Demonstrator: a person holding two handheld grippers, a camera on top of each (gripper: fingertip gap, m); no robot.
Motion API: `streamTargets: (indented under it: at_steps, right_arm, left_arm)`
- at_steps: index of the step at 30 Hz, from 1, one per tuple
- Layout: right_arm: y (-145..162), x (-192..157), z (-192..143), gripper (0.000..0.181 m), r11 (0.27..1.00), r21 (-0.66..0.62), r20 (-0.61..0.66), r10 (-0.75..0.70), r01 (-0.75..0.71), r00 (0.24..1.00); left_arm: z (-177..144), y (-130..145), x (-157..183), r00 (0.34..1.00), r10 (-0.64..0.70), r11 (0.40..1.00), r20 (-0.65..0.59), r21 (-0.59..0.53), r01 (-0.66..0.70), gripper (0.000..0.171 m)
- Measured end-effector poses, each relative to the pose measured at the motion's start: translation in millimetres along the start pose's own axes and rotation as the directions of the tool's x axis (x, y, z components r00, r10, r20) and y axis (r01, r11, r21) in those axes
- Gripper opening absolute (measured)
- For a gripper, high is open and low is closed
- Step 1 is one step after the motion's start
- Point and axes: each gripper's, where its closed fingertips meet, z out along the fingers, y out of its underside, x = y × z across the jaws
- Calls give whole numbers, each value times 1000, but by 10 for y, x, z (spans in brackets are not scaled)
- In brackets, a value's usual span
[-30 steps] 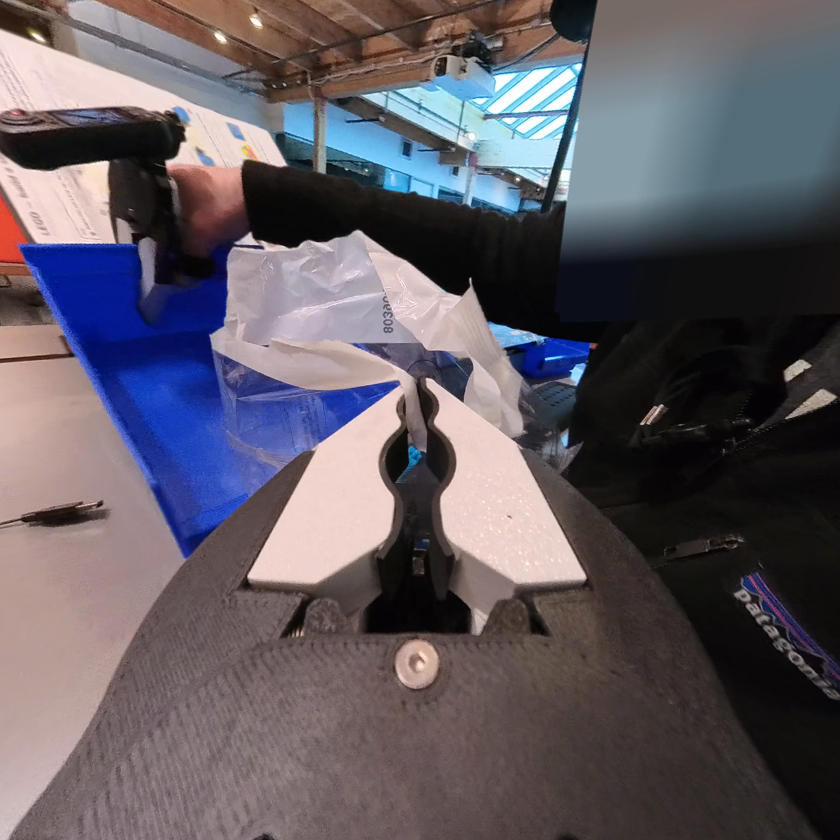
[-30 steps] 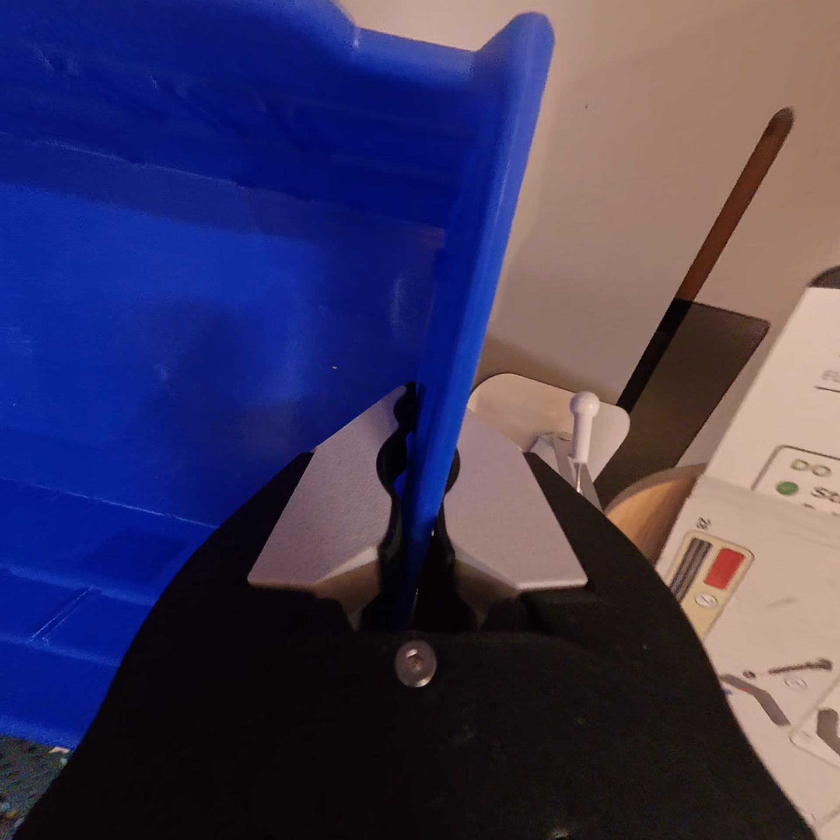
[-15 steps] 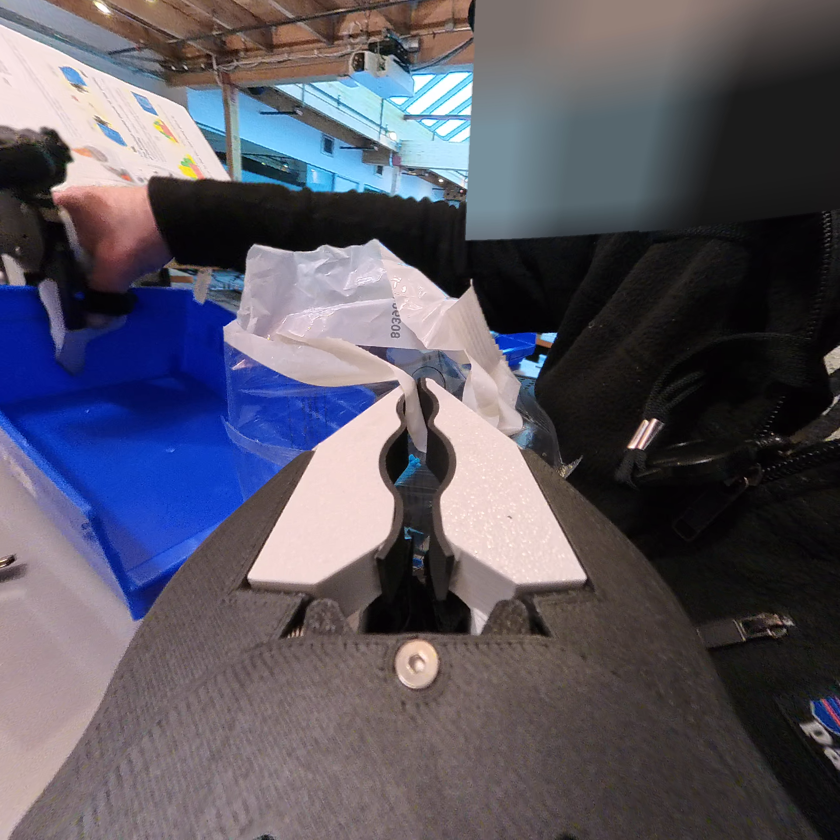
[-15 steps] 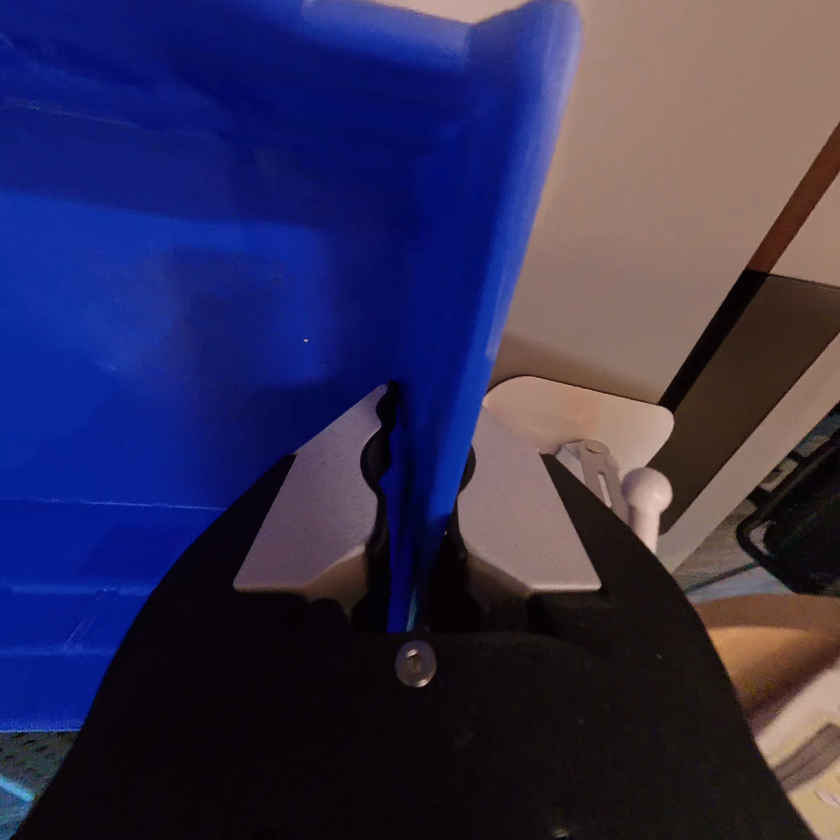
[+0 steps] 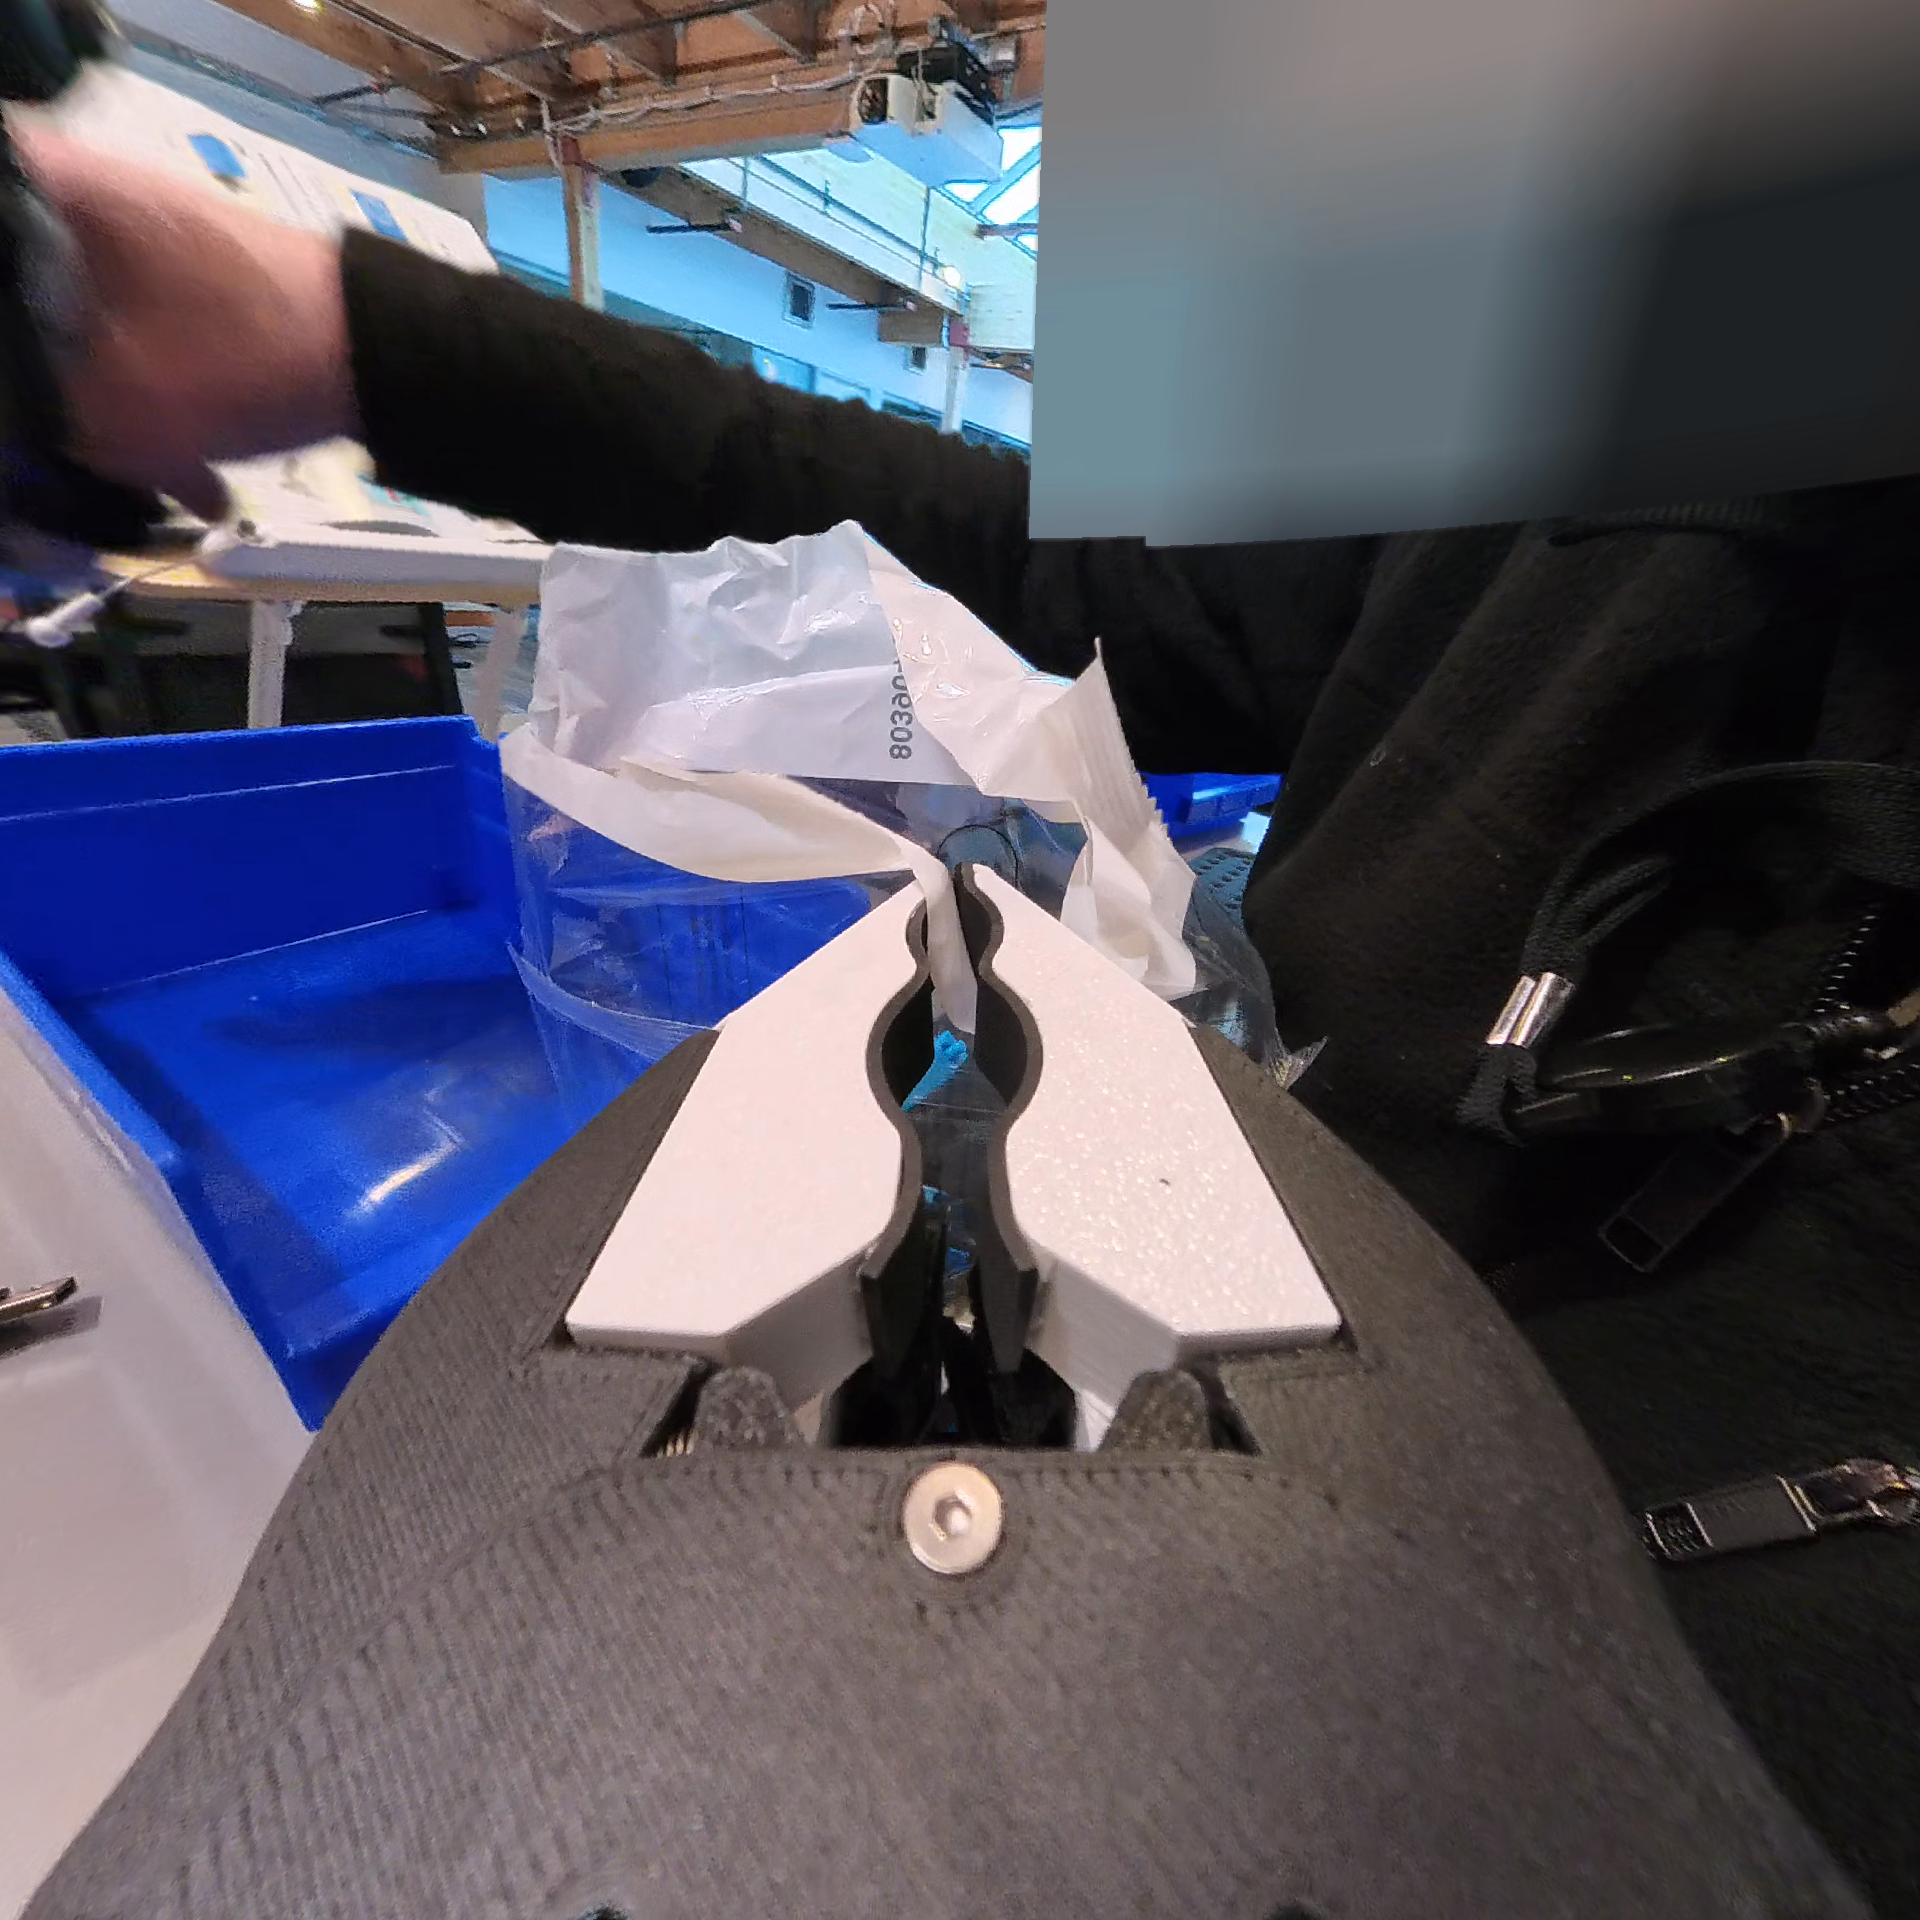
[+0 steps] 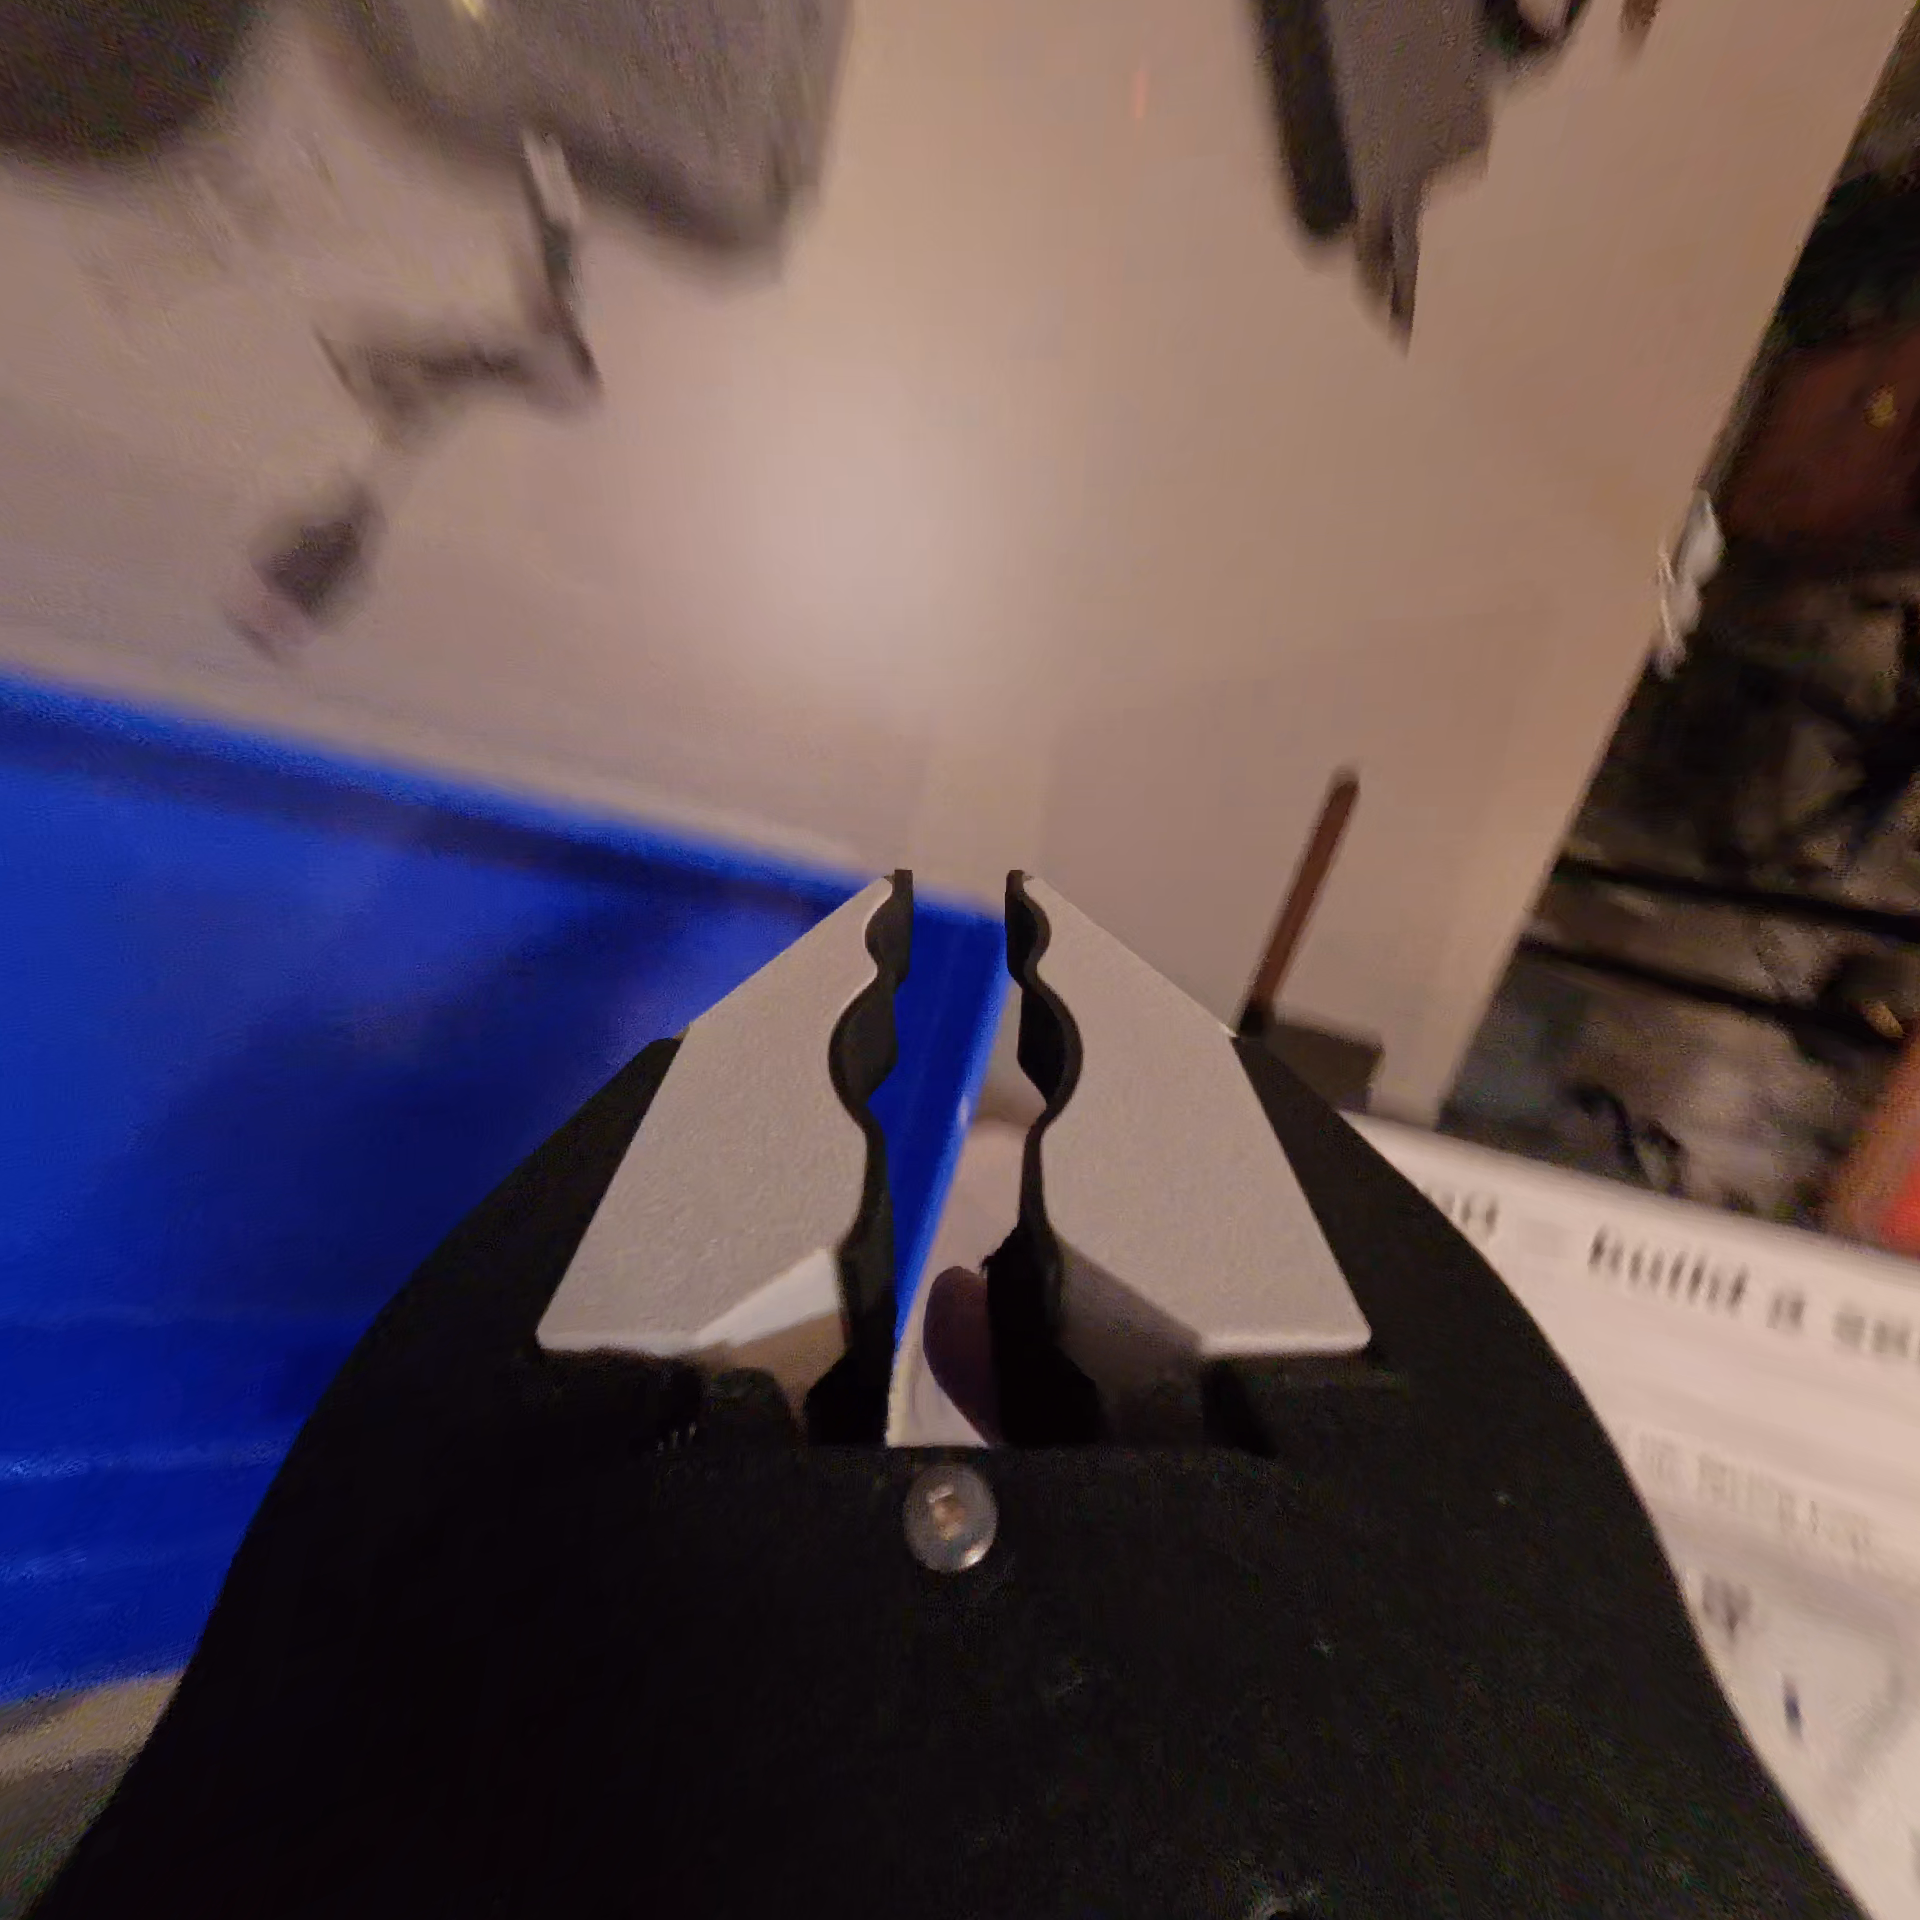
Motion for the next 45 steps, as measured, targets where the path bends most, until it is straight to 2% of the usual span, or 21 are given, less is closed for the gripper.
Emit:
streamTargets:
  at_steps: [1, 3, 5, 8, 10, 16, 21, 23, 29, 32, 37, 41, 45]
  right_arm:
    - [-271, 0, -10, 17, 998, 68, 46, 12, -15, 999]
    - [-699, 31, 126, 31, 992, 107, 146, 45, -61, 988]
    - [-1060, 132, 385, 29, 987, 123, 215, 79, -107, 973]
    - [-1474, 280, 833, 31, 979, 101, 313, 139, -179, 940]
    - [-1684, 427, 1118, 26, 977, 88, 314, 159, -195, 936]
    - [-1866, 545, 1877, 26, 979, -62, 358, 205, -195, 911]
    - [-1790, 520, 2220, 24, 970, -183, 364, 221, -163, 905]
    - [-1763, 523, 2289, 18, 963, -216, 361, 230, -159, 904]
    - [-1740, 479, 2365, 4, 952, -277, 365, 230, -131, 902]
    - [-1725, 517, 2384, 4, 951, -284, 348, 217, -118, 912]
    - [-1971, 658, 2225, 3, 974, -133, 366, 219, -182, 905]
    - [-2243, 667, 1707, 4, 973, 43, 445, 183, -225, 877]
    - [-2257, 508, 714, 4, 964, 191, 462, 77, -184, 884]
  left_arm:
    - [16, 0, -5, 1000, -1, 1000, 6, -2, 1, 0]
    - [51, 1, -14, 1000, 4, 1000, 21, -3, -3, 0]
    - [80, 3, -25, 999, 3, 1000, 34, 0, -3, 0]
    - [92, 11, -52, 998, -2, 1000, 56, 13, 1, 0]
    - [68, 17, -79, 998, -9, 1000, 66, 28, 7, 0]
    - [-23, 11, -189, 997, -43, 997, 69, 64, 39, 0]
    - [-47, 5, -200, 998, -19, 999, 68, 46, 16, 0]
    - [-57, 9, -206, 998, -18, 999, 66, 44, 16, 0]
    - [-124, -2, -254, 997, -30, 998, 64, 61, 26, 0]
    - [-136, 0, -261, 997, -28, 998, 66, 54, 24, 0]
    - [-148, -7, -278, 997, -32, 998, 75, 57, 28, 0]
    - [-122, -35, -272, 996, -15, 999, 86, 41, 11, 0]
    - [-48, -120, -231, 997, -1, 1000, 75, 25, -1, 0]
